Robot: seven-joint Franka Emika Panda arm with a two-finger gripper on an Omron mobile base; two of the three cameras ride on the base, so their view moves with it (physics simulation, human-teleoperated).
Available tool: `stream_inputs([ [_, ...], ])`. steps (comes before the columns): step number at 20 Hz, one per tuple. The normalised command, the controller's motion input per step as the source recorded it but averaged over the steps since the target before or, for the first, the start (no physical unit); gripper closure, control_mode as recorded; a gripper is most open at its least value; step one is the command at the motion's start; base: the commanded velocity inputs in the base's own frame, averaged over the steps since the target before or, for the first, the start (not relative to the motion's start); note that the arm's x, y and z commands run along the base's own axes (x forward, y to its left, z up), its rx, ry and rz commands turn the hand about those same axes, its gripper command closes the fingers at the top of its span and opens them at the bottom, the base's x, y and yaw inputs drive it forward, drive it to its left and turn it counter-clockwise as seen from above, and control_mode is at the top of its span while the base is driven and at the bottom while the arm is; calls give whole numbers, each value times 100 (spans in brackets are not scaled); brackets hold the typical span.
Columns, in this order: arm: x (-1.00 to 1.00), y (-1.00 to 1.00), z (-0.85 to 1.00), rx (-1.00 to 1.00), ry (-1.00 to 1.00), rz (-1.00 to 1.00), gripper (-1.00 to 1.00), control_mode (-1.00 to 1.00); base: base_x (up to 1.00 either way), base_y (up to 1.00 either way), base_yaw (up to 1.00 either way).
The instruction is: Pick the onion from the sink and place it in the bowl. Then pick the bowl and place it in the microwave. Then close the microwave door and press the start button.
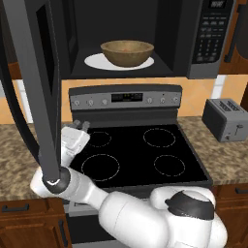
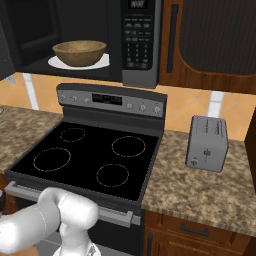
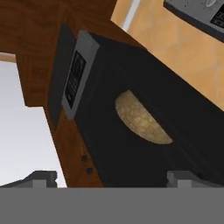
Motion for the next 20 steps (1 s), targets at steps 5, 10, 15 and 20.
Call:
stream_inputs([
  [5,-5,69,16,-8,0,-9,-100,-100,0,0,0],
  [10,-51,24,45,-3,-6,-12,-100,-100,0,0,0],
  [15,-67,0,50,0,-8,-15,-100,-100,0,0,0],
  [20,-72,-14,43,0,-10,-12,-100,-100,0,0,0],
])
